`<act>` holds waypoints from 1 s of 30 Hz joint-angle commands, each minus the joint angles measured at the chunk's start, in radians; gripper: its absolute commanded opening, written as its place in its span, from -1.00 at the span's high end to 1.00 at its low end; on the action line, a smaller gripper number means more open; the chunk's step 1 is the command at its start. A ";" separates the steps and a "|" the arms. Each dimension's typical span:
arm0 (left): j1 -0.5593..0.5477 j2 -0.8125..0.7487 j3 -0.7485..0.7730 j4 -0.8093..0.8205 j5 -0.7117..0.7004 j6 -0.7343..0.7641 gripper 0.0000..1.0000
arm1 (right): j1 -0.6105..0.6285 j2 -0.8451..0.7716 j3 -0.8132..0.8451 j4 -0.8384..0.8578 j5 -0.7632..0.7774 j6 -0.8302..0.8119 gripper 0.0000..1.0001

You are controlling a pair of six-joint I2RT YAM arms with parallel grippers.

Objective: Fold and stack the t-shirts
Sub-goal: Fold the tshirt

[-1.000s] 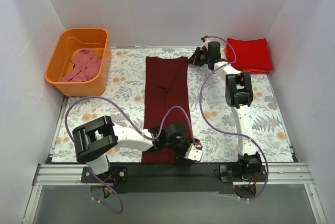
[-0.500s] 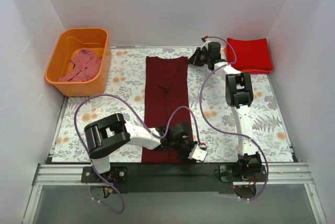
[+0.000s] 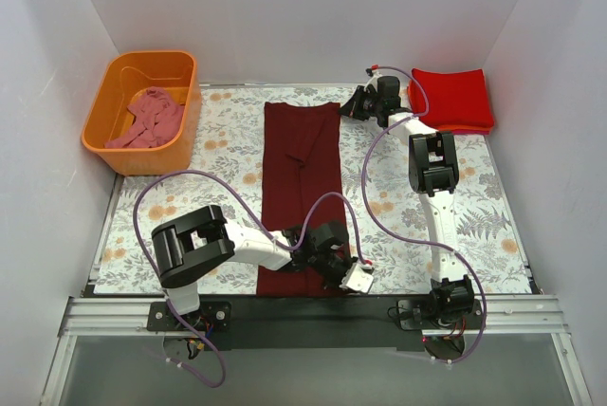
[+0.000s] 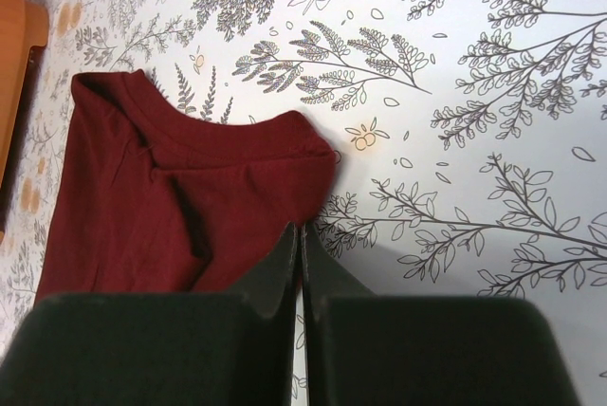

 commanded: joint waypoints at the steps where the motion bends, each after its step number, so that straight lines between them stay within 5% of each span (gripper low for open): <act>1: -0.009 -0.073 0.003 -0.027 0.025 0.012 1.00 | -0.008 0.026 0.006 0.023 0.031 0.005 0.97; 30: -0.030 -0.084 0.014 -0.090 0.071 0.025 1.00 | -0.008 0.034 0.022 0.029 0.085 0.031 0.97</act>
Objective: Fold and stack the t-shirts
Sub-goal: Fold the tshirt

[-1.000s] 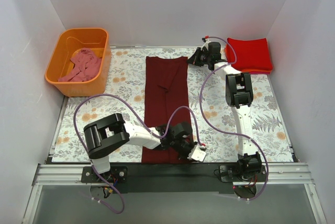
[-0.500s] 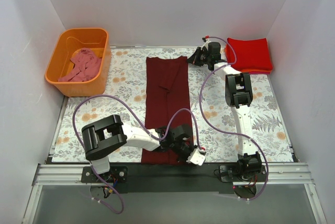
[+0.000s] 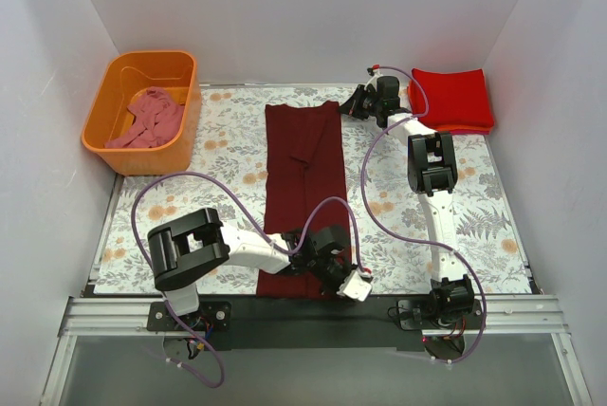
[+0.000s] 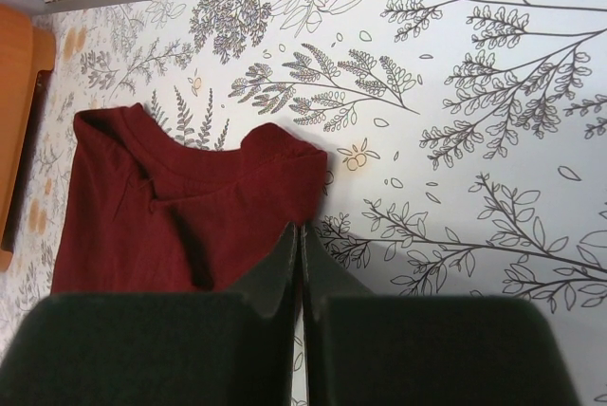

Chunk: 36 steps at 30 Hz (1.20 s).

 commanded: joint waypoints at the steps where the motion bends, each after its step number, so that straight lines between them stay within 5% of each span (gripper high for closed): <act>1: 0.021 -0.055 0.022 -0.035 0.023 -0.016 1.00 | -0.008 0.000 -0.012 0.002 0.047 -0.017 0.97; 4: 0.054 -0.074 0.036 -0.078 0.037 -0.018 1.00 | -0.007 -0.004 -0.021 0.005 0.014 -0.022 0.96; 6: 0.066 -0.116 0.024 -0.071 0.042 -0.016 0.73 | -0.004 -0.009 -0.024 0.011 -0.001 -0.023 0.88; 12: 0.068 -0.200 0.021 -0.029 0.038 -0.113 0.21 | 0.001 -0.032 -0.018 0.023 -0.018 -0.037 0.26; 17: 0.121 -0.294 0.053 -0.078 0.054 -0.249 0.20 | 0.001 -0.080 -0.028 0.023 -0.026 -0.071 -0.19; 21: 0.350 -0.355 0.105 -0.182 0.129 -0.464 0.24 | -0.014 -0.158 -0.058 0.023 -0.091 -0.155 -0.34; 25: 0.597 -0.366 0.171 -0.247 0.126 -0.654 0.28 | -0.022 -0.311 -0.159 -0.010 -0.180 -0.322 -0.97; 27: 0.752 -0.310 0.212 -0.277 0.124 -0.766 0.28 | -0.024 -0.356 -0.188 -0.118 -0.184 -0.439 -0.97; 32: 0.936 -0.066 0.440 -0.408 0.048 -0.852 0.26 | -0.015 -0.455 -0.245 -0.302 -0.182 -0.536 -0.89; 36: 1.020 0.143 0.608 -0.426 0.048 -0.939 0.29 | 0.021 -0.457 -0.240 -0.452 -0.185 -0.599 -0.49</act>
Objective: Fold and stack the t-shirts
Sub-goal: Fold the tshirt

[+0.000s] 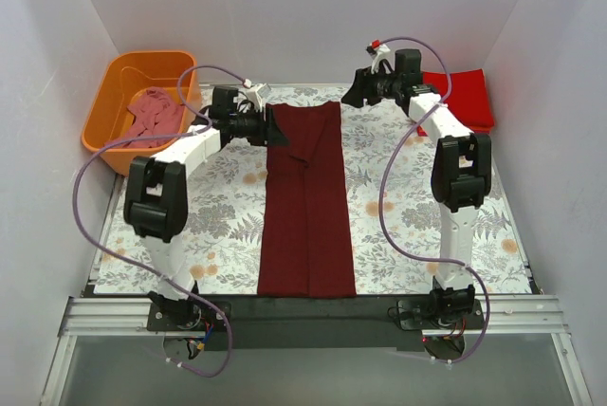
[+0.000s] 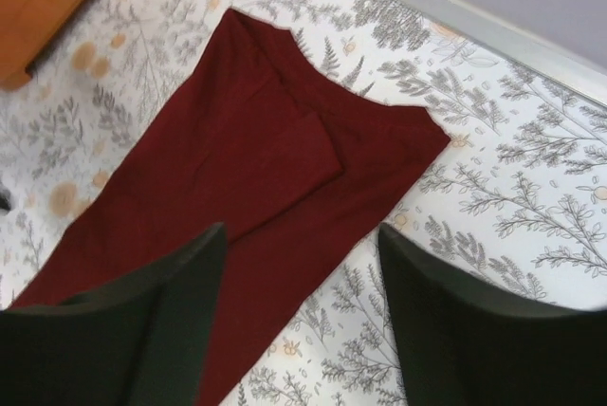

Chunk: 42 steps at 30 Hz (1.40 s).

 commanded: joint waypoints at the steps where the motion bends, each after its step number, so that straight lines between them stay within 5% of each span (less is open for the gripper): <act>1: 0.032 0.147 0.101 -0.078 -0.029 -0.119 0.30 | 0.040 0.010 -0.012 -0.187 -0.024 -0.105 -0.30; 8: 0.037 0.334 0.264 -0.015 -0.136 -0.138 0.38 | 0.091 0.076 -0.021 -0.224 -0.021 -0.116 0.27; 19: 0.048 0.465 0.304 0.022 -0.235 -0.178 0.40 | 0.106 0.239 0.074 -0.219 0.089 -0.104 0.38; 32: 0.074 0.675 0.561 -0.006 -0.235 -0.173 0.40 | 0.085 0.352 0.260 -0.166 0.191 -0.062 0.36; 39: 0.074 0.617 0.632 0.022 -0.127 -0.159 0.26 | 0.083 0.316 0.372 -0.133 0.171 -0.111 0.03; 42: 0.072 0.554 0.644 0.039 -0.097 -0.135 -0.03 | 0.085 0.201 0.376 -0.100 0.128 -0.142 -0.14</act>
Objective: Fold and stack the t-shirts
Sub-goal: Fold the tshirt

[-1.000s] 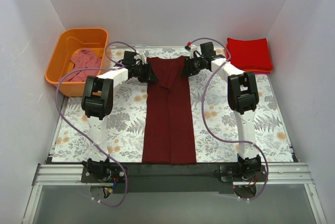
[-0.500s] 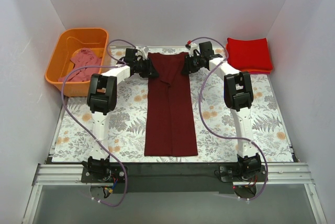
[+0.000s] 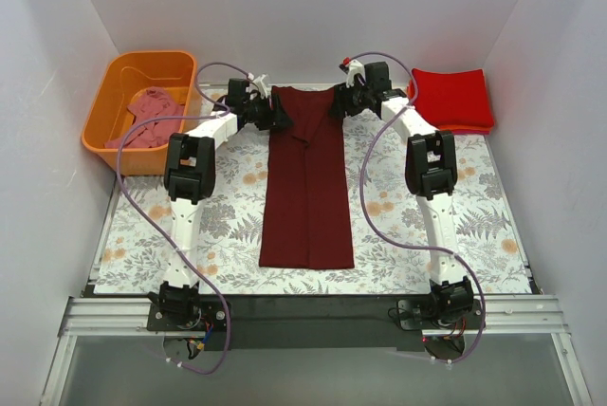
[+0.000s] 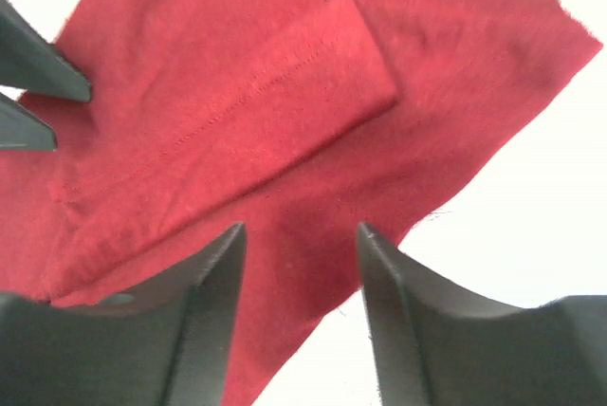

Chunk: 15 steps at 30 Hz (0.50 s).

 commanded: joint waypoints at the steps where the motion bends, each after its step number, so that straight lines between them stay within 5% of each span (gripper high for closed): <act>1: 0.009 -0.169 0.040 0.003 0.023 0.053 -0.11 | -0.002 -0.170 0.047 0.073 -0.046 -0.067 -0.24; 5: 0.009 -0.355 -0.022 0.003 0.038 0.145 -0.56 | 0.021 -0.351 -0.046 0.073 -0.069 -0.177 -0.35; 9: 0.010 -0.593 -0.229 0.034 0.126 0.309 -0.61 | 0.045 -0.616 -0.250 0.072 -0.098 -0.355 -0.72; 10: 0.009 -0.651 -0.286 0.092 0.109 0.300 -0.61 | 0.047 -0.658 -0.331 0.073 -0.132 -0.382 -0.96; 15: 0.007 -0.971 -0.593 0.045 0.143 0.540 -0.64 | 0.059 -0.912 -0.537 0.001 -0.207 -0.563 -0.97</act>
